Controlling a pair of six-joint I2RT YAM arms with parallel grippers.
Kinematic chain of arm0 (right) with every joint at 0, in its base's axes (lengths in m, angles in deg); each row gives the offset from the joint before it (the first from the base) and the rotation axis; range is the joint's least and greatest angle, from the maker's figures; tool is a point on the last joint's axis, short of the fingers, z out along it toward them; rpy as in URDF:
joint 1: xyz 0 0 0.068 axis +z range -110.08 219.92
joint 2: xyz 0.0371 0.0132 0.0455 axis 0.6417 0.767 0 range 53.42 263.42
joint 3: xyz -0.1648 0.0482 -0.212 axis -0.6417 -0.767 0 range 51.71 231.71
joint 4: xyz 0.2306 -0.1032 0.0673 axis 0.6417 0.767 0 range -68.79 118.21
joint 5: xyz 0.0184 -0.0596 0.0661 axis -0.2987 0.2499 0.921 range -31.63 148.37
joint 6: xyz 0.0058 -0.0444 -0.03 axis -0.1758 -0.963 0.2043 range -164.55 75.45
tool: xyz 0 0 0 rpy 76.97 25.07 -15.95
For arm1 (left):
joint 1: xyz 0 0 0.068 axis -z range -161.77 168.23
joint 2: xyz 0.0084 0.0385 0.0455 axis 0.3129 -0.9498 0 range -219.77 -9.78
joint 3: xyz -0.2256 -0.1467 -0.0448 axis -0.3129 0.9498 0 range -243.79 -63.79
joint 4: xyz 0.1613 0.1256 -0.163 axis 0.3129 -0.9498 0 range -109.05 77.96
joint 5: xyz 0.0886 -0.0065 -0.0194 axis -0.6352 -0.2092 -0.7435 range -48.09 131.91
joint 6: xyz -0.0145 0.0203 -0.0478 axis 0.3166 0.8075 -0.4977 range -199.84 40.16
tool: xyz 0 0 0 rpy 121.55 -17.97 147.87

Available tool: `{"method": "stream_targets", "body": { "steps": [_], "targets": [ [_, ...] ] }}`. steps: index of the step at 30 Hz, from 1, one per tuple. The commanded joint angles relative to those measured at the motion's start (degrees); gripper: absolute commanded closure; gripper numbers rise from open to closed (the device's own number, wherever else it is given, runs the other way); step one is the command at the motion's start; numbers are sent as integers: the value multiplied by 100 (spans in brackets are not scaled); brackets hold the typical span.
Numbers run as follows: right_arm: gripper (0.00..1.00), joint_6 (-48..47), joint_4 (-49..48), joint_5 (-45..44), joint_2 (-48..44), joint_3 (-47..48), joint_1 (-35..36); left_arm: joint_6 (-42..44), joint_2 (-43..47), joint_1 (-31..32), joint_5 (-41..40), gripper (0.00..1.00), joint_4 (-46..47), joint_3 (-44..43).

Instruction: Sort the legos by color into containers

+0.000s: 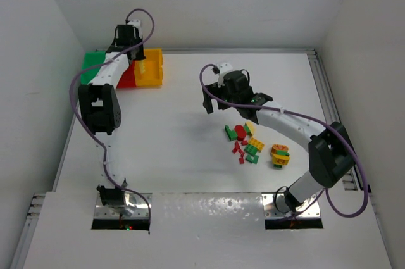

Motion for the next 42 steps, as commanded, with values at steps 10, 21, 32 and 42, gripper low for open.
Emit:
{"method": "stream_targets", "body": {
  "steps": [10, 21, 32, 42],
  "targets": [
    [1, 100, 58, -469, -201, 30, -22, 67, -746, 56, 656, 99, 539, -150],
    [1, 91, 191, -548, -386, 21, -13, 119, -984, 65, 675, 51, 591, -633],
    [3, 460, 1911, -857, -290, 671, -319, -162, -361, 126, 1008, 42, 626, -1161],
    [9, 1227, 3864, -1415, -1537, -382, -1868, 707, 1605, 302, 1879, 58, -973, -338]
  ]
}}
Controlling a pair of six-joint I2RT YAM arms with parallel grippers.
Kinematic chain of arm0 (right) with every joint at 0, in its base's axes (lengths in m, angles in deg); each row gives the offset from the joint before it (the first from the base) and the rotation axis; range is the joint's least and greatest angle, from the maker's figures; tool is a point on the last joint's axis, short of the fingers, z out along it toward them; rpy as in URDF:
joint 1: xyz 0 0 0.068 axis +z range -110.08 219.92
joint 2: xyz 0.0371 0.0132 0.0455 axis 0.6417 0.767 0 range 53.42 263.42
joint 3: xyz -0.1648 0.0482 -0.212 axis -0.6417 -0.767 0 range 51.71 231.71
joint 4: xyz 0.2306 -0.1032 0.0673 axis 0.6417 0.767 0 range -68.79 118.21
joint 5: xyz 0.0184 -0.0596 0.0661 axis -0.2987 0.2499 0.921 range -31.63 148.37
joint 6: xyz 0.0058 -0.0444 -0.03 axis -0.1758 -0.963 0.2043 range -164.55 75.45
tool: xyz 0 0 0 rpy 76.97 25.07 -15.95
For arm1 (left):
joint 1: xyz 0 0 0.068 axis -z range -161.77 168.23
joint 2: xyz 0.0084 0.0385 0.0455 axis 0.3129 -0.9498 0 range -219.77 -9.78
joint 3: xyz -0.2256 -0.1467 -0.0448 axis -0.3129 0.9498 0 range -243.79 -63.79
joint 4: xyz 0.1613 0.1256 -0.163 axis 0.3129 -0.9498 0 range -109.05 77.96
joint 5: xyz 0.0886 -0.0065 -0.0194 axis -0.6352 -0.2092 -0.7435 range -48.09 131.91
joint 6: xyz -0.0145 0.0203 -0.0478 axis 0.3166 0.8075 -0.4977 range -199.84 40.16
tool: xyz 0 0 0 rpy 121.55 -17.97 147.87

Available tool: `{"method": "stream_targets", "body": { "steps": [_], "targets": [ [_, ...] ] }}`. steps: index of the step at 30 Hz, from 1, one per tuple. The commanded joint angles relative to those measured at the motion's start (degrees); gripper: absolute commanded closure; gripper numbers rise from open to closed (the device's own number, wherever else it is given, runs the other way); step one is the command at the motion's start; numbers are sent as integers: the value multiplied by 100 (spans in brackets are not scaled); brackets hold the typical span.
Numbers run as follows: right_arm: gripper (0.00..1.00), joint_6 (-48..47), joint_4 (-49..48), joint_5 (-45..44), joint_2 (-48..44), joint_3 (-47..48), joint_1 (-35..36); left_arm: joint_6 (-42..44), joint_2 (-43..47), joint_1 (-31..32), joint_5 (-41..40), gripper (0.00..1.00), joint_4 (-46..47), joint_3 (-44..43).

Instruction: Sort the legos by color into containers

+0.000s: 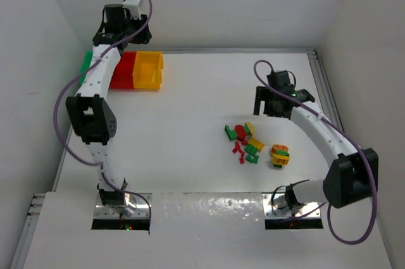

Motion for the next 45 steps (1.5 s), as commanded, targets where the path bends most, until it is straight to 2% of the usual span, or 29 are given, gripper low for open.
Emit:
{"method": "stream_targets", "body": {
  "steps": [1, 4, 5, 6, 7, 8, 9, 11, 12, 13, 17, 22, 25, 31, 37, 40, 44, 45],
  "targets": [
    [11, 78, 841, -496, -501, -311, -82, 461, 1246, 245, 434, 57, -542, 902],
    [20, -317, 562, 451, -502, -548, -82, 496, 1782, 289, 470, 56, -657, 1589],
    [33, -353, 413, 741, -484, -697, -82, 470, 1888, 298, 479, 55, -692, 1688],
    [40, -345, 54, 1031, -449, -776, -73, 470, 2054, 307, 487, 55, -788, 1854],
    [48, -267, -106, 973, -423, -864, -64, 479, 2134, 342, 496, 55, -832, 1934],
    [61, -196, -212, 816, -388, -952, -47, 496, 2222, 360, 505, 55, -911, 2005],
    [63, -126, -387, 562, -292, -979, -47, 557, 2388, 421, 496, 55, -929, 2197],
    [61, -186, -590, 567, -177, -997, -47, 645, 2565, 483, 470, 54, -991, 2391],
    [52, -343, -852, 716, -115, -1006, -47, 707, 2696, 518, 470, 54, -1008, 2557],
    [48, -397, -976, 1118, 24, -1015, -47, 733, 2741, 562, 479, 54, -1052, 2602],
    [37, -459, -1241, 1735, 464, -1041, -38, 708, 2847, 571, 610, 53, -1184, 2743],
    [23, -345, -1478, 1518, 895, -1015, -38, 646, 2864, 588, 681, 53, -1193, 2823],
    [18, -424, -1514, 1412, 1124, -927, -29, 628, 2873, 597, 698, 53, -1202, 2814],
    [20, -433, -1426, 1526, 1371, -812, -29, 681, 2926, 597, 619, 53, -1246, 2858],
    [25, -608, -1330, 1026, 369, -1146, -38, 760, 2996, 615, 558, 53, -1272, 2902],
    [33, -705, -699, 999, 237, -1076, -38, 769, 2961, 615, 584, 53, -1255, 2876],
    [55, -635, -389, 674, 184, -1278, -38, 786, 2935, 615, 575, 53, -1263, 2823],
    [55, -617, -345, 569, 184, -1348, -38, 795, 2935, 615, 575, 53, -1272, 2823]
  ]
}}
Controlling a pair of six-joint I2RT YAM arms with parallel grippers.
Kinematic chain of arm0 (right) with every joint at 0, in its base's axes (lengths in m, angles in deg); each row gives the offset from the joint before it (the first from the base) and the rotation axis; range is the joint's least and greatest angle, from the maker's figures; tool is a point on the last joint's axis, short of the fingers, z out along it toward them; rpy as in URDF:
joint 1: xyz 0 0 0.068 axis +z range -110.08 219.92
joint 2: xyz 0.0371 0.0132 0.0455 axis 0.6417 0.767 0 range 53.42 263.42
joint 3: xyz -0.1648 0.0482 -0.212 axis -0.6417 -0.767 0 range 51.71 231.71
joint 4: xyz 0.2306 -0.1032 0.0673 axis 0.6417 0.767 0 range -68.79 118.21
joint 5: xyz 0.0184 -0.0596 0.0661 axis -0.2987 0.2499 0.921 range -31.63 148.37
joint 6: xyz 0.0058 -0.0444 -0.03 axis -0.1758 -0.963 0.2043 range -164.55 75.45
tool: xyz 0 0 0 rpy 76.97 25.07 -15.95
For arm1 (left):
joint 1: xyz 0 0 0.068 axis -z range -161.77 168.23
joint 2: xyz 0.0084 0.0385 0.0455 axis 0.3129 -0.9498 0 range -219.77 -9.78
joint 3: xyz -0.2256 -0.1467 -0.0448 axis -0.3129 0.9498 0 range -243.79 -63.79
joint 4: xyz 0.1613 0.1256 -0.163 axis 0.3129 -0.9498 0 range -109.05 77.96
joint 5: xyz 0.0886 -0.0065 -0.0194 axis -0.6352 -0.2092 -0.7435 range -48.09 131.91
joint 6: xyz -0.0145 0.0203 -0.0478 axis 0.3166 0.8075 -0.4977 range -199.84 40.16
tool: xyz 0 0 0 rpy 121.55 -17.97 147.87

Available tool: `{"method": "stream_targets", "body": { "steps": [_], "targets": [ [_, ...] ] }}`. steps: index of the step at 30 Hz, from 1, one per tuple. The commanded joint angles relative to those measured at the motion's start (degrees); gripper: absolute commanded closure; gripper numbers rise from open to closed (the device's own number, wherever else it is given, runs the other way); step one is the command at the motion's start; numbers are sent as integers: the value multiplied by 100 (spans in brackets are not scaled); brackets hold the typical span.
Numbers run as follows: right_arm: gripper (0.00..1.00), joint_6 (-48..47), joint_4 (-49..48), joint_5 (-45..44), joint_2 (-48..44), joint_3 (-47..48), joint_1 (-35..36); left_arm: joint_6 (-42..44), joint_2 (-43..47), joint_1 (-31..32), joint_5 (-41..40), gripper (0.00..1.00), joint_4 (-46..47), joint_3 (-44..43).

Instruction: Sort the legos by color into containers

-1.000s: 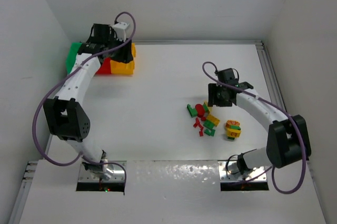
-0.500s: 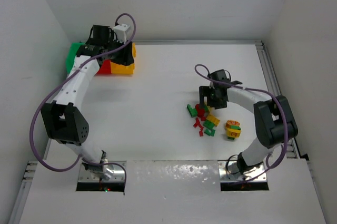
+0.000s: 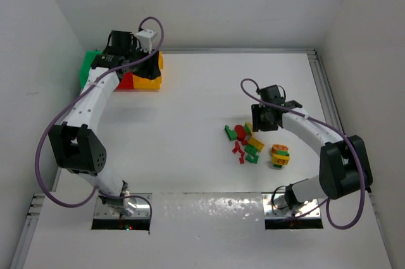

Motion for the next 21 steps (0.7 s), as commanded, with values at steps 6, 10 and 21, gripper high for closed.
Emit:
{"method": "stream_targets", "body": {
  "steps": [6, 10, 21],
  "targets": [
    [53, -286, 941, -840, 106, -26, 17, 120, 194, 75, 40, 53, -7, -78],
    [50, -462, 1160, -585, 89, -8, 17, 120, 194, 75, 40, 52, 2, -78],
    [43, -857, 915, 178, 449, -87, 26, 129, 167, 75, 58, 52, 28, -139]
  ]
}}
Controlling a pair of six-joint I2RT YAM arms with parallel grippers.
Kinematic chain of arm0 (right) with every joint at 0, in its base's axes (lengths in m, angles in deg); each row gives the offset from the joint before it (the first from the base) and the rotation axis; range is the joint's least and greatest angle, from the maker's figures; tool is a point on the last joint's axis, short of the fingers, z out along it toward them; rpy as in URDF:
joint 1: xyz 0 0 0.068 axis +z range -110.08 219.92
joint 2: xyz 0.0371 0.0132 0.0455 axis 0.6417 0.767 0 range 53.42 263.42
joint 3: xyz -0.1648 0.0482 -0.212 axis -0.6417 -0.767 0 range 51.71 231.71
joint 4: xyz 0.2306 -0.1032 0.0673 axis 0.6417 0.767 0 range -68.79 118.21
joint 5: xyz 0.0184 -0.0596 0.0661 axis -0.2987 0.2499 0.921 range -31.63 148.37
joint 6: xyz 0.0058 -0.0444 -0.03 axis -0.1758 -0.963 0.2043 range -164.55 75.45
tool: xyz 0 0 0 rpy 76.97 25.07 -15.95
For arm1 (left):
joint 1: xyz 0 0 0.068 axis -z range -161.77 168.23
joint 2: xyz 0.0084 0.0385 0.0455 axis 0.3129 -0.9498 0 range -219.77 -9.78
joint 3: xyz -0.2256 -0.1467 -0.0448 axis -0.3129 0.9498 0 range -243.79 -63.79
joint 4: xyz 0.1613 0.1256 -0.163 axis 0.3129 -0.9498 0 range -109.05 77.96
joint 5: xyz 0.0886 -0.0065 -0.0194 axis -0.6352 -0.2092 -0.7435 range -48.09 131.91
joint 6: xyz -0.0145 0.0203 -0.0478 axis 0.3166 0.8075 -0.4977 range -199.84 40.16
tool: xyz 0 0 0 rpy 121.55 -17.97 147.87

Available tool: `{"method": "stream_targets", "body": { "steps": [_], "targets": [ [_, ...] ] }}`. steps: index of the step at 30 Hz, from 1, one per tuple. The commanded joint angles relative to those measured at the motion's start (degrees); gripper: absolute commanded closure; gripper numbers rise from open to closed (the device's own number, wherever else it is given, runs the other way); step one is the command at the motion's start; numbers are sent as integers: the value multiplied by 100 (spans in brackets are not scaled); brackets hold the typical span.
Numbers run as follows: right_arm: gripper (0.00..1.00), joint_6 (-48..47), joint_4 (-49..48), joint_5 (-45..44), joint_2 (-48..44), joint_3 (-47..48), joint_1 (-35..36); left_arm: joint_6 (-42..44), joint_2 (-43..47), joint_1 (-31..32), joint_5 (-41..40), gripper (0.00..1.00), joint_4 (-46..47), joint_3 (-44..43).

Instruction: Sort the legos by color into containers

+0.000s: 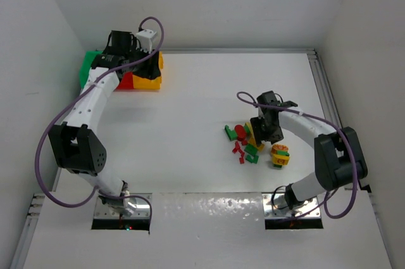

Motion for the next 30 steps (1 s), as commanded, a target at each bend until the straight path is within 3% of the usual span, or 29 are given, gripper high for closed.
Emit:
{"method": "stream_targets", "body": {
  "steps": [1, 13, 30],
  "targets": [
    [41, -230, -165, 453, 82, 70, 26, 89, 159, 75, 60, 52, 22, -137],
    [45, -354, -446, -39, 416, -9, 26, 89, 159, 75, 16, 52, -5, -216],
    [44, -854, -1176, 146, 916, 88, 166, 98, 150, 75, -19, 51, -22, -251]
  ]
}}
